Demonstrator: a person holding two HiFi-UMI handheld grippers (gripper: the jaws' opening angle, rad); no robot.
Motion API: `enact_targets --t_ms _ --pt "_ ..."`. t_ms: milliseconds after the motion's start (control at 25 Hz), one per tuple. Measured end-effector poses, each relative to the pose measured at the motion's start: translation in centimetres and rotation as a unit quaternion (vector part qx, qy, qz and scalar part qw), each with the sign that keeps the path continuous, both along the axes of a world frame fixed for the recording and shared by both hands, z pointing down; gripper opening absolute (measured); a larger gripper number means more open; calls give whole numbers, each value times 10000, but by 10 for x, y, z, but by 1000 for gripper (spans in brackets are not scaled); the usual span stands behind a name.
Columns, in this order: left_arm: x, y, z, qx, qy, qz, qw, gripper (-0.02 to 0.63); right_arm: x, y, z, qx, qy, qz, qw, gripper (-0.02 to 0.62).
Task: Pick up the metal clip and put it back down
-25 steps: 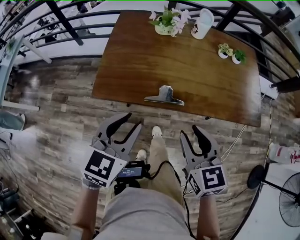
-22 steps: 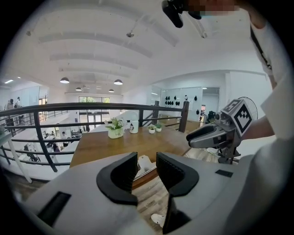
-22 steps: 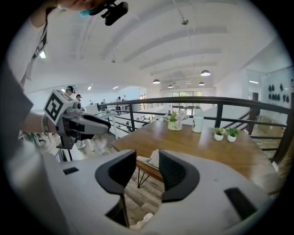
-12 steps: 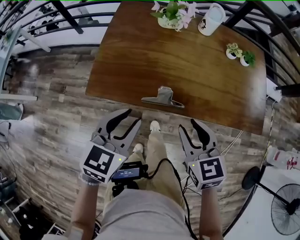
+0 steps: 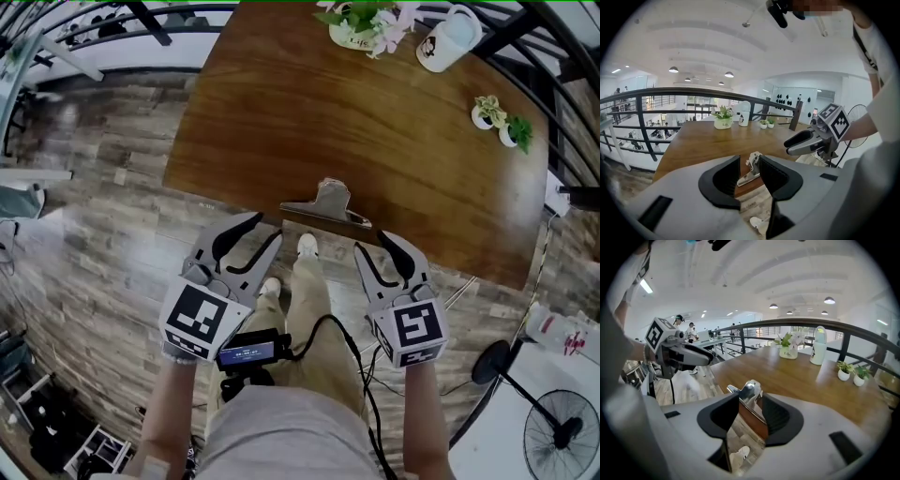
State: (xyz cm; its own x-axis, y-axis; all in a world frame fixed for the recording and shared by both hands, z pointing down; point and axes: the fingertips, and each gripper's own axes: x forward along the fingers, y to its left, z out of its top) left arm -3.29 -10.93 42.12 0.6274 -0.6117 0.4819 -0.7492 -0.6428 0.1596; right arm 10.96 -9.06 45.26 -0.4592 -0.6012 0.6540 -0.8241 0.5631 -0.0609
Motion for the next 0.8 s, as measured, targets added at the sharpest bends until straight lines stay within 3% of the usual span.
enact_targets --t_ms 440,800 --pt "4 -24 28 -245 -74 -339 9991 132 0 -25 56 -503 255 -804 9952 166" --pt "7 -33 43 -401 -105 -526 9978 132 -12 -31 88 -795 410 -1603 9830 166"
